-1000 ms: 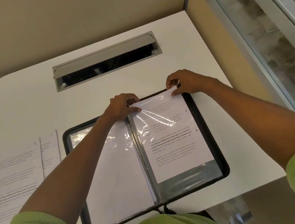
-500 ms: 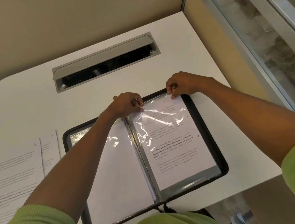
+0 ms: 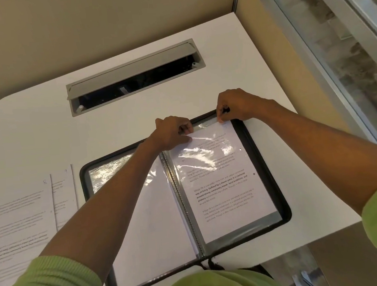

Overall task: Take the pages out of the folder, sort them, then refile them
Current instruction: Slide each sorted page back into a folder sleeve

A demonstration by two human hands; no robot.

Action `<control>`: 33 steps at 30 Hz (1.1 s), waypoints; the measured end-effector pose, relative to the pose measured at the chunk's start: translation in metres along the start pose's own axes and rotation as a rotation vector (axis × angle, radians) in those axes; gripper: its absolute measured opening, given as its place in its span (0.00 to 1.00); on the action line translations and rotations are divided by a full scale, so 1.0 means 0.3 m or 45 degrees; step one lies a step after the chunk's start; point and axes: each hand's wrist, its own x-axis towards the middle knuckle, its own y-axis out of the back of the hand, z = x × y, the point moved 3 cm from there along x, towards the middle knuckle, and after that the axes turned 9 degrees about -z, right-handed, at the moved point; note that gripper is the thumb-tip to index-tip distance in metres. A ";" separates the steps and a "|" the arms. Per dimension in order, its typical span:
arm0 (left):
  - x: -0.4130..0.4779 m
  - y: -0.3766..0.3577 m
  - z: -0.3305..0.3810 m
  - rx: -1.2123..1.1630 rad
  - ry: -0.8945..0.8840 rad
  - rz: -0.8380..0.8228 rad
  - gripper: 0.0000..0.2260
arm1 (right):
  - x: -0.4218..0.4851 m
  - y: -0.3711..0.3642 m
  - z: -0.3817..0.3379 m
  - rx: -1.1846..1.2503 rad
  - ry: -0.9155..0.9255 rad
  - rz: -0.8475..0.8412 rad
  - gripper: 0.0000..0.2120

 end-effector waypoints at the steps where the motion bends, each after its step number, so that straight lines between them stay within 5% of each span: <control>1: 0.003 -0.006 0.007 0.007 -0.001 0.015 0.08 | 0.001 -0.002 0.006 -0.003 -0.012 0.000 0.06; 17: 0.014 -0.046 0.104 -0.148 -0.009 0.046 0.12 | -0.044 -0.024 0.006 0.096 -0.052 0.104 0.03; 27: -0.152 -0.175 0.115 -0.119 0.026 0.553 0.21 | -0.197 -0.214 -0.093 0.244 -0.155 0.731 0.17; 33: -0.336 -0.442 0.145 -0.095 0.025 0.580 0.22 | -0.381 -0.600 -0.345 0.205 -0.218 0.722 0.29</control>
